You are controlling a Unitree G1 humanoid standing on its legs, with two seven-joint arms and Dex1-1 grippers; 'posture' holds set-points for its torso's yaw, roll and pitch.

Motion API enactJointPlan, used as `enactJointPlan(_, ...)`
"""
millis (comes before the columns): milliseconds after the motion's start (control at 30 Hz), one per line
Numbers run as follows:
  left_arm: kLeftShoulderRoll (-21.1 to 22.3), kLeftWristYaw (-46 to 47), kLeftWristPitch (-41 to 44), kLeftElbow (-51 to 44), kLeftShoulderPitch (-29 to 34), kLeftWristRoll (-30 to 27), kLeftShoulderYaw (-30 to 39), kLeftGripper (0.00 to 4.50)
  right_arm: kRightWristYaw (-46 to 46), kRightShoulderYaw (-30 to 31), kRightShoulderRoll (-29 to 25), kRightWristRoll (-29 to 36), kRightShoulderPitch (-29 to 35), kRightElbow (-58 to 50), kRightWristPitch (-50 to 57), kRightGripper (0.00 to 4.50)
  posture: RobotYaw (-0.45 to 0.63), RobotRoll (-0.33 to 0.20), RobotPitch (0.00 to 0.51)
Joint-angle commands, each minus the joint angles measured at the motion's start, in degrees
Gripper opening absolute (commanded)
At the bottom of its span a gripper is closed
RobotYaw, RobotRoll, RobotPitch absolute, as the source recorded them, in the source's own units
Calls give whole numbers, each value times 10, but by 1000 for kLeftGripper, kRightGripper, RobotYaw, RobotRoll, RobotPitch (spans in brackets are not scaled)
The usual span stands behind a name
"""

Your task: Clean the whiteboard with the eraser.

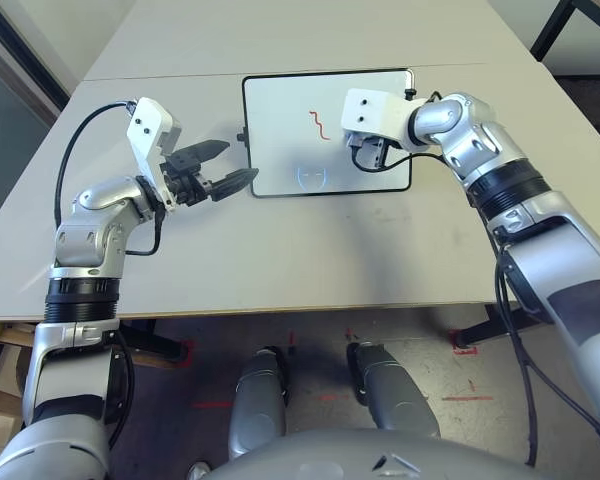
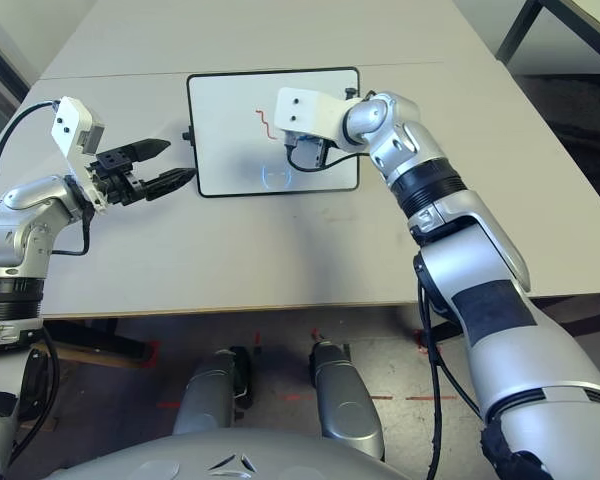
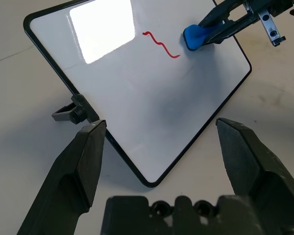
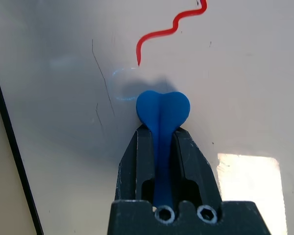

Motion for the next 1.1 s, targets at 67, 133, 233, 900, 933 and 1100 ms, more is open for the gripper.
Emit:
enactJointPlan(67,6,0,5,-7,10,2,4,4500,-3,6,4,-12,-1,20,-4,231,-124,0,170)
enactJointPlan(133,6,0,4,-6,10,2,4,4500,-2,6,-1,-15,1,21,-6,231,-124,0,170)
enactJointPlan(233,4,-1,2,-4,9,2,3,4500,-1,6,-14,-21,6,24,-9,231,-133,0,170)
enactJointPlan(900,-1,-3,-1,7,-2,5,-3,4500,24,0,-96,-24,61,0,6,224,-155,0,172)
enactJointPlan(933,-1,-4,-1,8,-3,5,-3,4500,25,-1,-98,-24,61,1,7,224,-155,0,172)
enactJointPlan(1100,-1,-7,-5,19,-9,8,-5,4500,25,0,-108,-25,62,6,10,222,-157,0,174)
